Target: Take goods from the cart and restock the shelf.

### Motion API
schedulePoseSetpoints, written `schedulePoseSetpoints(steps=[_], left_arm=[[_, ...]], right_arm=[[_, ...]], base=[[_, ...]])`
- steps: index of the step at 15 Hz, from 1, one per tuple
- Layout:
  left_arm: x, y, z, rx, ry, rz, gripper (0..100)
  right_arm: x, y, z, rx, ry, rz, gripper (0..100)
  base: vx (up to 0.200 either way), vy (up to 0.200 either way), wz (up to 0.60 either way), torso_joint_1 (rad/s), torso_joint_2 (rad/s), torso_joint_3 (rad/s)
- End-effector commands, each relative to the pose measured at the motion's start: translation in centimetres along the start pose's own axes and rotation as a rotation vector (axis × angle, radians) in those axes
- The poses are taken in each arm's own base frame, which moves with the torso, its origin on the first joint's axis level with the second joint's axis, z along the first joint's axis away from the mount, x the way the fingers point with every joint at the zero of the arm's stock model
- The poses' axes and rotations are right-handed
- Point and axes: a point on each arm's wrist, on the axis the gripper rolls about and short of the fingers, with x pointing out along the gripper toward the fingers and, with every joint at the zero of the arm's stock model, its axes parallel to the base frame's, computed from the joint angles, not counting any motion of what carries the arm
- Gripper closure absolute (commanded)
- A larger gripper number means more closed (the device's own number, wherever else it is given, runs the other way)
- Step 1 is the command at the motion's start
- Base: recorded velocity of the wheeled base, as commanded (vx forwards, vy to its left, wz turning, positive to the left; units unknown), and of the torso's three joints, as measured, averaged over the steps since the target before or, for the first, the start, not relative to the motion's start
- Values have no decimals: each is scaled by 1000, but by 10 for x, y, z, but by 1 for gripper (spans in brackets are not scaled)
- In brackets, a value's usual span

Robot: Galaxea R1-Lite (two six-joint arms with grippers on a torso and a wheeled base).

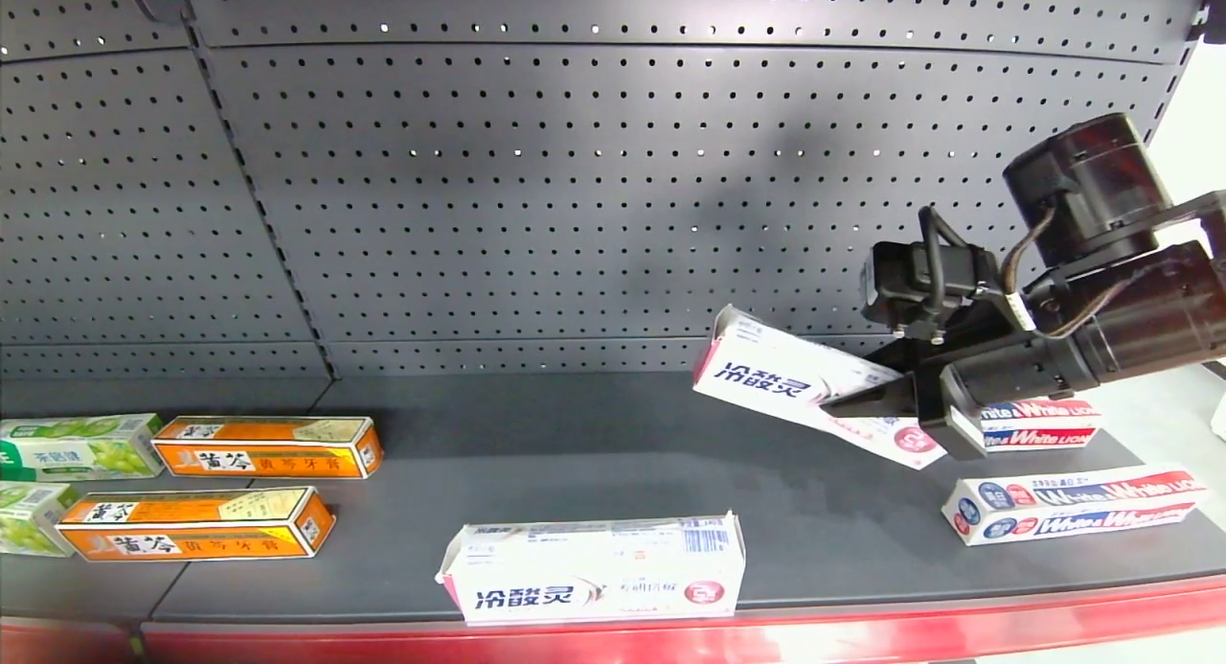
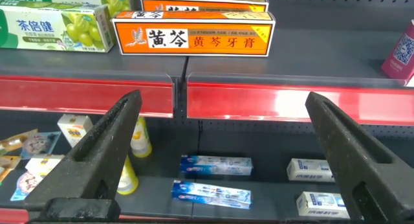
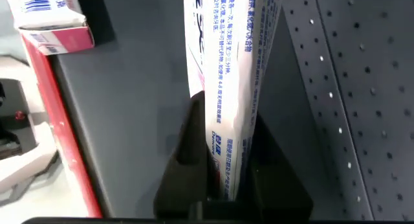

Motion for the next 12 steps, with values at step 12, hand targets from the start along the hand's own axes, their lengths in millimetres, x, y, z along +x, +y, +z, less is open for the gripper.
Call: schedulePoseSetpoints(steps=[12], left_arm=[[0,0,0,0,0,0,0]], right_arm=[[49,-1,11,3,67,209,100]], base=[[0,0,0,0,0,0]])
